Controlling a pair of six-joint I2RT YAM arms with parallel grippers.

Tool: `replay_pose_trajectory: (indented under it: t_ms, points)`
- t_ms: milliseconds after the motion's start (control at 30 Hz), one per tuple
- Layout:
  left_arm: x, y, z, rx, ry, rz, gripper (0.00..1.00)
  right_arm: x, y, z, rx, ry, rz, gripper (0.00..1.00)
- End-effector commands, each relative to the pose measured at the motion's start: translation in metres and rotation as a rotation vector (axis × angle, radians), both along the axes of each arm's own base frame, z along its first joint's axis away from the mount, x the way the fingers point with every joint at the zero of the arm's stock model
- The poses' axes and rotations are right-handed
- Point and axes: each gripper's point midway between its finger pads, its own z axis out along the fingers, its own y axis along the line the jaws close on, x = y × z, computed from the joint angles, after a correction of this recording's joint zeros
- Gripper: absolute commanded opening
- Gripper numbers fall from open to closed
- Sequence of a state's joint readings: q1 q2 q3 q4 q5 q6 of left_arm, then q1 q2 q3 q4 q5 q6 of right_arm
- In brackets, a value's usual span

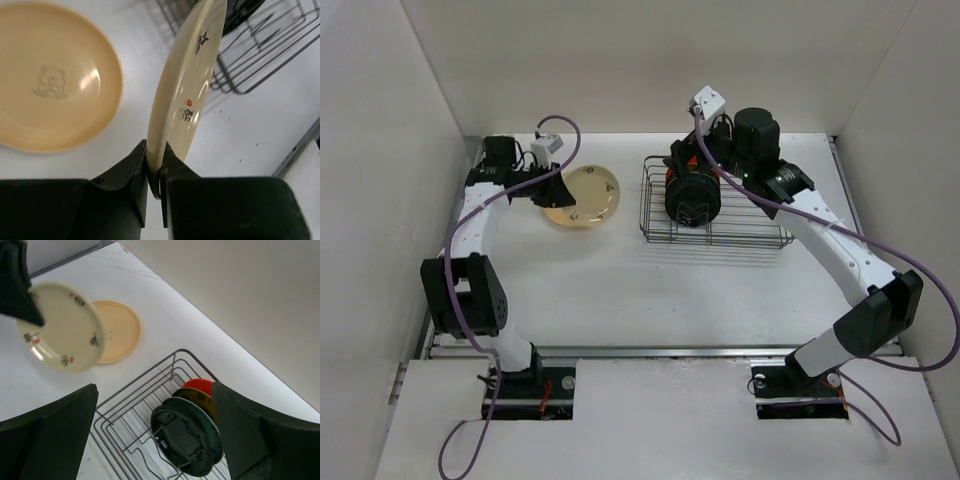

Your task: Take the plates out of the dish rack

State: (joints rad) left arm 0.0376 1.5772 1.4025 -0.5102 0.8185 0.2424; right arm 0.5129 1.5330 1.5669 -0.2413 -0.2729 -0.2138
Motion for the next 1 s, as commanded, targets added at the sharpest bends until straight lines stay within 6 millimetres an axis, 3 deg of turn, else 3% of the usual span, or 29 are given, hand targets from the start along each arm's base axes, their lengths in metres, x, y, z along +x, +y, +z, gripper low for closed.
replay_pose_trajectory:
  t_ms: [0,133,267,667,867,967]
  points:
    - [-0.031,0.003,-0.045,0.030,0.149,-0.091,0.00,0.010,-0.030,0.039,0.038,-0.112,-0.149,1.00]
    - [-0.058,0.007,-0.092,0.065,0.331,-0.181,0.00,0.011,-0.037,0.033,0.024,-0.110,-0.167,1.00]
    - [-0.074,0.016,-0.117,0.125,0.417,-0.262,0.00,0.014,-0.043,0.031,0.015,-0.118,-0.187,1.00]
    - [-0.107,0.040,-0.158,0.259,0.560,-0.348,0.00,0.017,-0.053,0.032,0.017,-0.125,-0.215,1.00]
    - [-0.109,0.051,-0.175,0.327,0.591,-0.314,0.00,0.021,-0.056,0.028,0.004,-0.123,-0.223,1.00]
    - [-0.110,0.056,-0.182,0.359,0.606,-0.302,0.09,0.022,-0.056,0.030,0.009,-0.131,-0.223,1.00]
